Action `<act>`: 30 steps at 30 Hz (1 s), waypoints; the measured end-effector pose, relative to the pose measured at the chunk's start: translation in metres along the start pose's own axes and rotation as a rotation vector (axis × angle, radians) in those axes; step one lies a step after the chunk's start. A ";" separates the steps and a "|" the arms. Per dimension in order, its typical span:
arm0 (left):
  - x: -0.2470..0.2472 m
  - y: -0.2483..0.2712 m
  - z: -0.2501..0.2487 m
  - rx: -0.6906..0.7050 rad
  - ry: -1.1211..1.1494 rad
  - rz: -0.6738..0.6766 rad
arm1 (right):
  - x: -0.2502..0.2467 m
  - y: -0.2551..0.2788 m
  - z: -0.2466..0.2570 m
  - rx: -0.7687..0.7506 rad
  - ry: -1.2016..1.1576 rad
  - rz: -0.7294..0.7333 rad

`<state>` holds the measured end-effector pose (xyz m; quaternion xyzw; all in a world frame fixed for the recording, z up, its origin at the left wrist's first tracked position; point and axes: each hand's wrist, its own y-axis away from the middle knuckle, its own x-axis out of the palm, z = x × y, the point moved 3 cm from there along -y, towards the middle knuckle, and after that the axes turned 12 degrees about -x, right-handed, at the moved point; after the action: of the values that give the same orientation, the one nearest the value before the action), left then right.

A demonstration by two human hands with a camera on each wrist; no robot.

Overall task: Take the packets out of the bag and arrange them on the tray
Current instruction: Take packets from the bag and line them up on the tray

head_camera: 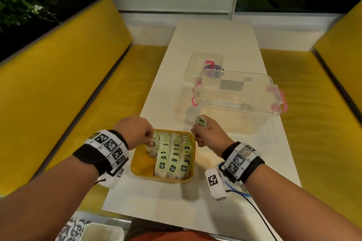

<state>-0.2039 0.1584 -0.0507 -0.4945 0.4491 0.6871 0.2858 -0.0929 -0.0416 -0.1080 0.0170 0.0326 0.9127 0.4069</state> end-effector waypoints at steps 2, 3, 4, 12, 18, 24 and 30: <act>0.019 -0.007 -0.001 -0.010 -0.109 0.073 | 0.001 -0.002 -0.001 0.007 0.027 0.025; 0.028 -0.012 -0.002 -0.009 -0.150 0.106 | 0.002 -0.002 -0.001 0.005 0.063 0.042; 0.036 -0.016 -0.004 -0.009 -0.185 0.138 | 0.003 -0.002 -0.002 0.003 0.107 0.057; 0.054 -0.047 -0.012 -0.021 -0.275 0.132 | 0.002 0.002 -0.003 -0.050 0.190 0.062; 0.056 -0.054 -0.010 -0.038 -0.259 0.105 | 0.000 0.004 -0.005 -0.007 0.068 0.076; 0.050 -0.054 -0.003 -0.027 -0.194 0.114 | 0.004 0.007 -0.004 0.009 0.031 0.096; 0.005 -0.022 -0.019 0.131 0.228 -0.082 | 0.007 0.009 -0.001 0.023 0.023 0.125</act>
<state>-0.1790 0.1507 -0.0644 -0.5676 0.5017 0.5835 0.2926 -0.1042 -0.0426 -0.1084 0.0131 0.0466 0.9360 0.3486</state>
